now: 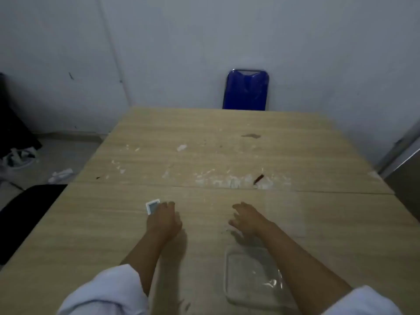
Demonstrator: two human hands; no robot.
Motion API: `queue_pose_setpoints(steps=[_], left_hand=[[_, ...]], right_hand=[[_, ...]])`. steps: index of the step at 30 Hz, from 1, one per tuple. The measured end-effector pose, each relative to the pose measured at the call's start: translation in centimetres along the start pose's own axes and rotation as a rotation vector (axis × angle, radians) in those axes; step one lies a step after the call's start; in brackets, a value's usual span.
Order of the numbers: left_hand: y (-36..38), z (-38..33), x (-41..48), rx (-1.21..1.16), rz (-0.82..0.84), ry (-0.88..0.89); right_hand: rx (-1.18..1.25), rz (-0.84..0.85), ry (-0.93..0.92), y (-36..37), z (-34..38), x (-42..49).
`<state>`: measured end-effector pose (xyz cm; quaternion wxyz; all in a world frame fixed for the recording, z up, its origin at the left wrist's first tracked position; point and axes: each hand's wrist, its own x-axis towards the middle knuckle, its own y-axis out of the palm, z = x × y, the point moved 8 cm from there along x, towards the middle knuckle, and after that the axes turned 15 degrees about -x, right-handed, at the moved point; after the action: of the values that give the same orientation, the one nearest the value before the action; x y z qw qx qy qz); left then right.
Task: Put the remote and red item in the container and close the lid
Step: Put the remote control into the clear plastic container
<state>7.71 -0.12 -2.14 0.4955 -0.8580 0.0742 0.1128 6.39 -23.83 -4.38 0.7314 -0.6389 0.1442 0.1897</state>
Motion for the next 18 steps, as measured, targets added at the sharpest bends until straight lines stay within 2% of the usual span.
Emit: queue_pose_setpoints(steps=[5, 14, 18], left_hand=[[-0.1, 3.0, 0.9, -0.016, -0.124, -0.099], [-0.6, 4.4, 1.2, -0.138, -0.289, -0.206], [-0.5, 4.9, 0.5, -0.311, -0.326, -0.28]], right_hand=[[-0.049, 0.01, 0.044, 2.0, -0.9, 0.4], [-0.104, -0.042, 0.044, 2.3, -1.0, 0.8], [-0.076, -0.06, 0.008, 2.1, -1.4, 0.2]])
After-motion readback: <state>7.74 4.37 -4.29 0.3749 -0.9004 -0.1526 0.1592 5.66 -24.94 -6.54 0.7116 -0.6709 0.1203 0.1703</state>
